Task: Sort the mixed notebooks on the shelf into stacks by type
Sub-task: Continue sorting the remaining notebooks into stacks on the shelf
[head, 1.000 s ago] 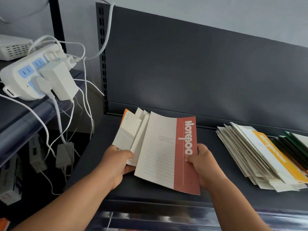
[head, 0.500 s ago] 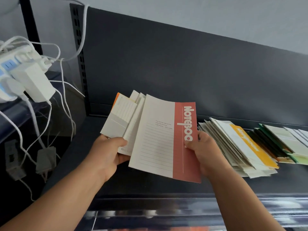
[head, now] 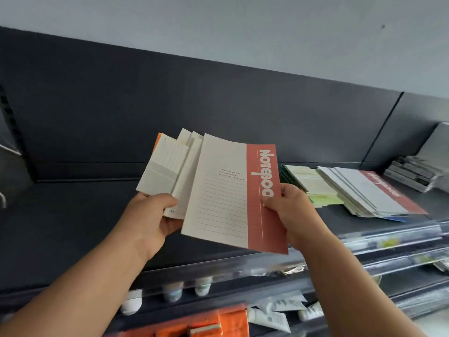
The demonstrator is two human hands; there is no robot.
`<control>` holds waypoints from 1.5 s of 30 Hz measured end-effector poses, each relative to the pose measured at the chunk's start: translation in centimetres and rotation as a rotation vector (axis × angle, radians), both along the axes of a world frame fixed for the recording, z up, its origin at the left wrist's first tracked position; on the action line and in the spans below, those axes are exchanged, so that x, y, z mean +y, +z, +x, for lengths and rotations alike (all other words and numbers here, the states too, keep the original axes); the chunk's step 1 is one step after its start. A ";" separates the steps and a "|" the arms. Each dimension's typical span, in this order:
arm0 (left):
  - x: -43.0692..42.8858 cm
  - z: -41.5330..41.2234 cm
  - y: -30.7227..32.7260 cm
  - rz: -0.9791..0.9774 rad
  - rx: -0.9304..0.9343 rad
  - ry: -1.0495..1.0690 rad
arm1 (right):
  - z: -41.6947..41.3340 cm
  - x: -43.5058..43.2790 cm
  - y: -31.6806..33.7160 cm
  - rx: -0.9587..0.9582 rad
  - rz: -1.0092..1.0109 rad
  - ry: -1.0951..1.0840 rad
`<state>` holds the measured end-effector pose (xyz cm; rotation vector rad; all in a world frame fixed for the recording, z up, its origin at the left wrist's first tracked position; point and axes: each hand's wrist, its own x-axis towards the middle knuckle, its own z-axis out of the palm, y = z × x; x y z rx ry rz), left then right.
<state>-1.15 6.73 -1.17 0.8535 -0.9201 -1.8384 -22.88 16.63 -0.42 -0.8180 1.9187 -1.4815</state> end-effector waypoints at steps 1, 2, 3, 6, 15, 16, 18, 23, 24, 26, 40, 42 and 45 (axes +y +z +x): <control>1.1 -1.4 0.0 -0.003 -0.001 -0.011 | -1.3 1.4 0.0 -0.007 -0.004 -0.016; 2.1 -2.8 0.0 -0.004 -0.002 -0.020 | -2.6 2.8 0.0 -0.009 -0.010 -0.030; 3.2 -4.2 0.0 -0.003 -0.002 -0.027 | -3.8 4.1 0.0 -0.007 -0.016 -0.045; 6.3 -8.0 -0.2 0.016 0.013 -0.044 | -6.9 8.0 -0.1 0.008 -0.018 -0.079; 12.4 -16.9 0.2 0.058 0.007 -0.127 | -14.7 16.1 -0.2 0.007 -0.037 -0.142; 12.5 -17.8 0.3 0.060 0.002 -0.134 | -15.4 16.4 -0.1 0.002 -0.037 -0.156; 12.3 -19.7 0.5 0.055 -0.006 -0.147 | -16.8 16.9 -0.1 -0.003 -0.038 -0.192; 11.7 -24.5 1.1 0.035 0.002 -0.239 | -20.9 17.0 -0.3 -0.002 -0.031 -0.274; 11.4 -25.6 1.2 0.039 0.006 -0.248 | -21.8 16.8 -0.3 0.005 -0.026 -0.287; 10.6 -27.7 1.3 0.044 0.021 -0.254 | -23.6 16.2 0.0 0.023 -0.018 -0.312; 6.2 -39.1 2.0 -0.018 -0.017 -0.210 | -38.3 12.3 -0.4 -0.007 0.002 -0.309; 6.2 -40.4 1.8 -0.027 -0.007 -0.161 | -41.2 12.0 -0.6 -0.005 0.011 -0.271; 7.0 -42.0 1.5 -0.025 0.028 -0.059 | -45.4 11.4 -0.4 0.015 0.043 -0.205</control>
